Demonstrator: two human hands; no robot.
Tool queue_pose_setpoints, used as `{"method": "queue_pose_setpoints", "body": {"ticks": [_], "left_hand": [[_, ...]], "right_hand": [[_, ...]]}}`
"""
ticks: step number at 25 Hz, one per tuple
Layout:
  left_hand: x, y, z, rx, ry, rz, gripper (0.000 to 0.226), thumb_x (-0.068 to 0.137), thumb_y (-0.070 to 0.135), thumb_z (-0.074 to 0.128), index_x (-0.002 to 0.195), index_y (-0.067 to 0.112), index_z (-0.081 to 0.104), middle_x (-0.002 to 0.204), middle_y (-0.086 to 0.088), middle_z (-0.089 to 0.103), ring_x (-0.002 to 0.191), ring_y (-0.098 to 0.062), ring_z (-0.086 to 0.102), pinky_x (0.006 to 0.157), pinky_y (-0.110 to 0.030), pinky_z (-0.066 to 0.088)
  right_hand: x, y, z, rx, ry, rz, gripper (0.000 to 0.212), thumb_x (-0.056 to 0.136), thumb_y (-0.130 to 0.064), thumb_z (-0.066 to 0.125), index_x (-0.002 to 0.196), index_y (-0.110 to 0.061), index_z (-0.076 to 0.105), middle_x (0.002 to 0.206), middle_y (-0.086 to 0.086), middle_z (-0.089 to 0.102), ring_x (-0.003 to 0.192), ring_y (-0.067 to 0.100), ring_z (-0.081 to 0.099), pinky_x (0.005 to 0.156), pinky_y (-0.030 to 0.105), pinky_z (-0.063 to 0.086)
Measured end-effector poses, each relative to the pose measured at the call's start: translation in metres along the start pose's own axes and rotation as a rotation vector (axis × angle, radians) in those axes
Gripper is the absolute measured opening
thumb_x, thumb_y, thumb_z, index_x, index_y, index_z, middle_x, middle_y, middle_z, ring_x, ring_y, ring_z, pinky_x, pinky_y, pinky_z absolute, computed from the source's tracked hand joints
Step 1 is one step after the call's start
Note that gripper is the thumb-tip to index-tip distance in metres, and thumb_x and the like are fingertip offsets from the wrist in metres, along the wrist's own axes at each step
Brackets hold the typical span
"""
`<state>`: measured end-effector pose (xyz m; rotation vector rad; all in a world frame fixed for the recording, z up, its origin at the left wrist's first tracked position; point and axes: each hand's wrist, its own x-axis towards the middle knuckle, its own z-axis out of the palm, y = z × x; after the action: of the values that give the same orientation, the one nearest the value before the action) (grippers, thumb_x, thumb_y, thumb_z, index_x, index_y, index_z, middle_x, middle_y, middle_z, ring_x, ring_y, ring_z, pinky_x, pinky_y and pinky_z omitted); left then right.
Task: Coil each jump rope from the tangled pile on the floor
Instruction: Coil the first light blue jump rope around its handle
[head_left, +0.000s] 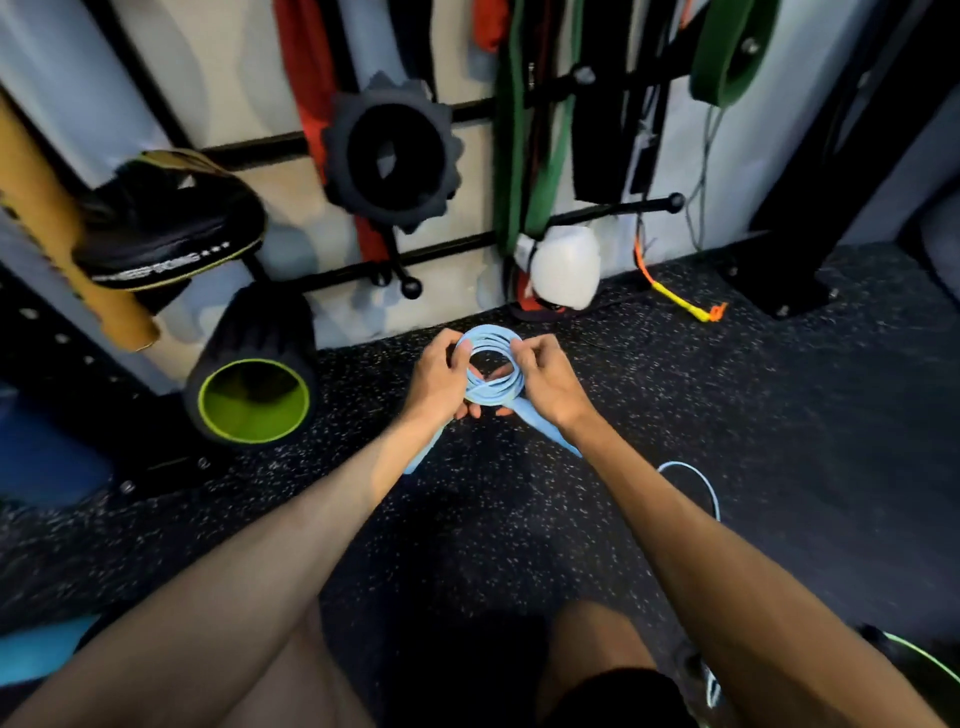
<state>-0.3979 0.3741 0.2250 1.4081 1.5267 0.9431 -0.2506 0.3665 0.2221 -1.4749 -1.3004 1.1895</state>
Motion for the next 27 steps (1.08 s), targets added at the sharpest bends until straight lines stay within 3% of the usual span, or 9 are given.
{"method": "queue_pose_setpoints", "body": {"ticks": [1,2,5,9,12,15,20,23,27], "left_hand": [[0.002,-0.005,-0.01,-0.015,0.029,-0.001,0.021,0.105,0.026,0.04,0.105,0.008,0.052,0.068,-0.013,0.062,0.035,-0.021,0.055,0.03,-0.023,0.033],[0.005,-0.01,-0.018,-0.034,0.056,-0.002,0.021,0.105,0.024,0.04,0.106,0.007,0.052,0.067,-0.013,0.061,0.034,-0.02,0.054,0.029,-0.022,0.032],[0.012,-0.028,-0.036,-0.096,0.129,-0.004,0.021,0.104,0.024,0.042,0.107,0.008,0.055,0.066,-0.015,0.062,0.034,-0.02,0.055,0.029,-0.022,0.032],[0.029,-0.052,-0.046,-0.179,0.233,-0.02,0.021,0.103,0.026,0.045,0.11,0.01,0.057,0.069,-0.017,0.063,0.036,-0.021,0.057,0.031,-0.024,0.035],[0.052,-0.068,-0.042,-0.245,0.356,-0.044,0.023,0.103,0.026,0.044,0.111,0.01,0.058,0.068,-0.015,0.062,0.035,-0.02,0.056,0.03,-0.022,0.034],[0.086,-0.079,-0.038,-0.301,0.432,-0.058,0.028,0.103,0.031,0.045,0.115,0.01,0.059,0.078,-0.019,0.066,0.038,-0.023,0.057,0.031,-0.021,0.035],[0.142,-0.077,-0.043,-0.341,0.488,-0.051,0.028,0.103,0.029,0.044,0.12,0.014,0.06,0.076,-0.015,0.067,0.039,-0.024,0.056,0.032,-0.02,0.034],[0.168,-0.085,-0.041,-0.332,0.481,-0.084,0.03,0.103,0.027,0.043,0.127,0.021,0.06,0.087,-0.015,0.07,0.042,-0.022,0.058,0.033,-0.021,0.035],[0.199,-0.089,-0.046,-0.333,0.52,-0.11,0.028,0.101,0.023,0.049,0.125,0.026,0.064,0.101,-0.001,0.067,0.049,-0.005,0.063,0.039,-0.019,0.046]], "right_hand": [[0.009,0.001,0.012,-0.002,-0.028,-0.014,0.028,0.103,-0.031,0.045,0.111,-0.005,0.046,0.103,0.016,0.061,0.074,0.011,0.07,0.05,0.027,0.058],[0.015,0.002,0.023,-0.014,-0.048,-0.034,0.028,0.103,-0.031,0.045,0.111,-0.004,0.046,0.106,0.02,0.062,0.074,0.012,0.07,0.05,0.026,0.057],[0.03,0.002,0.049,-0.092,-0.059,-0.09,0.03,0.105,-0.024,0.042,0.114,0.003,0.048,0.097,0.011,0.058,0.056,-0.013,0.058,0.043,0.005,0.041],[0.055,0.005,0.072,-0.115,-0.073,-0.178,0.027,0.104,-0.024,0.044,0.113,0.001,0.051,0.09,0.009,0.061,0.05,-0.012,0.057,0.042,0.005,0.039],[0.082,0.006,0.088,-0.193,-0.048,-0.262,0.021,0.104,-0.028,0.044,0.108,-0.009,0.053,0.082,0.003,0.064,0.061,-0.003,0.06,0.054,0.018,0.045],[0.113,0.008,0.1,-0.218,0.005,-0.329,0.022,0.103,-0.033,0.043,0.106,-0.014,0.053,0.081,0.005,0.068,0.07,0.017,0.066,0.063,0.035,0.053],[0.163,0.006,0.117,-0.159,0.11,-0.4,0.019,0.105,-0.03,0.041,0.107,-0.015,0.052,0.076,-0.004,0.066,0.067,0.019,0.068,0.061,0.043,0.056],[0.19,0.016,0.126,-0.12,0.13,-0.383,0.018,0.104,-0.03,0.041,0.106,-0.016,0.052,0.074,-0.006,0.066,0.066,0.018,0.068,0.061,0.044,0.056],[0.225,0.019,0.132,-0.098,0.175,-0.296,0.018,0.101,-0.028,0.048,0.103,-0.015,0.061,0.084,-0.001,0.068,0.078,0.019,0.066,0.076,0.042,0.055]]}}
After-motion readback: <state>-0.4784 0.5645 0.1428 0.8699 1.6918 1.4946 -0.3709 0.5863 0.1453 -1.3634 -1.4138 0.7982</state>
